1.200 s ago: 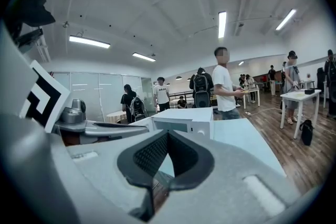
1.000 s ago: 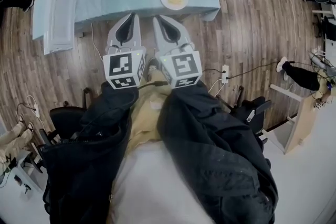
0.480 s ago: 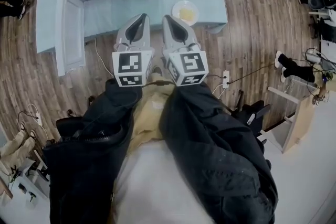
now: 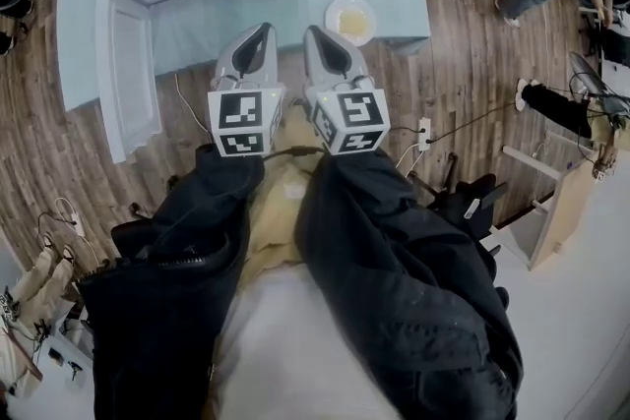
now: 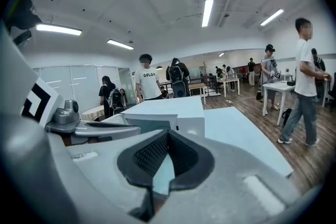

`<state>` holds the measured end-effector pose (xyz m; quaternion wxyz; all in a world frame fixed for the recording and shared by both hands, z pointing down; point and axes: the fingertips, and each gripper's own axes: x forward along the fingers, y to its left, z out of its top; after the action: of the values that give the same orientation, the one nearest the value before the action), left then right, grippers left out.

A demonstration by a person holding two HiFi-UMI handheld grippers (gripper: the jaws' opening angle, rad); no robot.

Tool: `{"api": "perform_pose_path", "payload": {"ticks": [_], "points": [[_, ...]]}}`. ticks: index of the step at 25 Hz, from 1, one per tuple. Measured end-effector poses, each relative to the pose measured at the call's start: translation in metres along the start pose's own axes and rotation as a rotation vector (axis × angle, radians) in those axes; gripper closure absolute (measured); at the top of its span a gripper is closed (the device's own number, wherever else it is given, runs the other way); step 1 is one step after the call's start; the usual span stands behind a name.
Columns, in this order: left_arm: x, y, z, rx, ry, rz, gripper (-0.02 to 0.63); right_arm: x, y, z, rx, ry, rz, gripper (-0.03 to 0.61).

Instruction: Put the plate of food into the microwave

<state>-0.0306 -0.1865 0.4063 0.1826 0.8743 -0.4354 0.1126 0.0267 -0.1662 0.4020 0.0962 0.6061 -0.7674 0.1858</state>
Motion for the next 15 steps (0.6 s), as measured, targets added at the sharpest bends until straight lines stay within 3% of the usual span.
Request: {"api": "perform_pose_path", "payload": {"ticks": [8,15], "points": [[0.043,-0.022,-0.057,-0.019,0.147,0.041,0.614,0.015,-0.049,-0.059,0.07,0.138,0.032,0.578],[0.072,-0.054,-0.109,-0.024,0.291,0.015,0.614,0.02,-0.098,-0.117,0.184,0.268,0.006,0.578]]}}
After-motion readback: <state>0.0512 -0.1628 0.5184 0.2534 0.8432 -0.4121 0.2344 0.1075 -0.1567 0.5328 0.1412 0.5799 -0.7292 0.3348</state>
